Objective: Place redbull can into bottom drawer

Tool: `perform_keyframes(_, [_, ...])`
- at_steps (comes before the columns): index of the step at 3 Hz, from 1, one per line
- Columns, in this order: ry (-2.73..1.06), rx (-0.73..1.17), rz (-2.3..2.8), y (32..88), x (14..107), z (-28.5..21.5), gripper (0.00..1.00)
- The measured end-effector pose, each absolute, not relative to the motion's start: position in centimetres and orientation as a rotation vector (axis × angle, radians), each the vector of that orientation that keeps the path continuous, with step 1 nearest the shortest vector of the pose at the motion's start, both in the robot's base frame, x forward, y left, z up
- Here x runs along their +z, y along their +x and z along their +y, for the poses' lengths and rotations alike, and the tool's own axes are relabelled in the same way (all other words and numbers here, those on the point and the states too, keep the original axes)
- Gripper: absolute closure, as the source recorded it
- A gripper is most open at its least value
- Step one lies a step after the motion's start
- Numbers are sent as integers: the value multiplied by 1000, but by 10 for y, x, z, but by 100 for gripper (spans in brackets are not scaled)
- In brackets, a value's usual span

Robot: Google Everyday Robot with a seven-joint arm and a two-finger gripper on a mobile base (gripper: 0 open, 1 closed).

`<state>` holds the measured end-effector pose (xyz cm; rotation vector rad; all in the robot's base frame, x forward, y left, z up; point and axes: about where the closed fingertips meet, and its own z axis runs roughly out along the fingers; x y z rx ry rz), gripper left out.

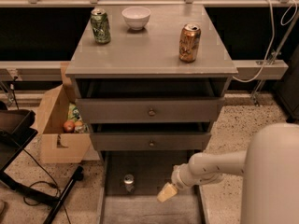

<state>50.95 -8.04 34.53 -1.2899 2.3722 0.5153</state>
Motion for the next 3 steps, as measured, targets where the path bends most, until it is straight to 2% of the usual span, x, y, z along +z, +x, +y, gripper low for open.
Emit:
perform_keyframes(1, [-1098,281,2490,532,390,-111,0])
perform_keyframes(2, [-728,70,2542,557,455,-149,0])
perform_keyframes(3, [-473,-128,2461,569,525,-189,0])
